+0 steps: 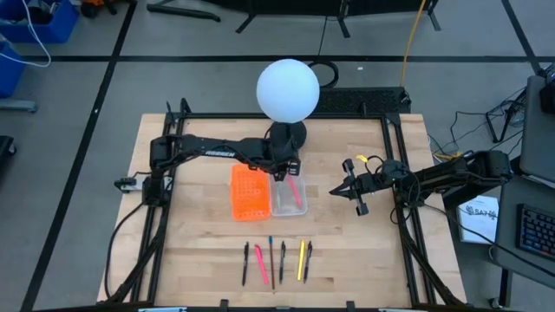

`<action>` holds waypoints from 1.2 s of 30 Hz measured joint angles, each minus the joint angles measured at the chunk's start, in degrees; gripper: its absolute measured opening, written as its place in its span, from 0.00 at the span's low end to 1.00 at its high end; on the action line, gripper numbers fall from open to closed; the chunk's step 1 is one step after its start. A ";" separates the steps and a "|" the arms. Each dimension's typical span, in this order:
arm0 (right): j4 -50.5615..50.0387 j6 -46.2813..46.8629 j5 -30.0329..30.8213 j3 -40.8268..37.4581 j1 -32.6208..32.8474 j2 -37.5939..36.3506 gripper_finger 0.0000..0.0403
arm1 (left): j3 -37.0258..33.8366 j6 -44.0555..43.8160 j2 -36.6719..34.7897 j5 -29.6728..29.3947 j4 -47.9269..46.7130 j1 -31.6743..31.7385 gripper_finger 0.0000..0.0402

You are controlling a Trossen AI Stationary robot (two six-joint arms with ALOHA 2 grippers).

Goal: Pick & place school supplies into a supply box
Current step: Put the black scissors into the supply box, then put the right black pen into the supply box

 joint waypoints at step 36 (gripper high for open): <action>0.00 0.20 0.00 0.00 0.02 0.00 0.00 | 0.14 0.61 3.82 -0.90 2.29 -1.97 0.53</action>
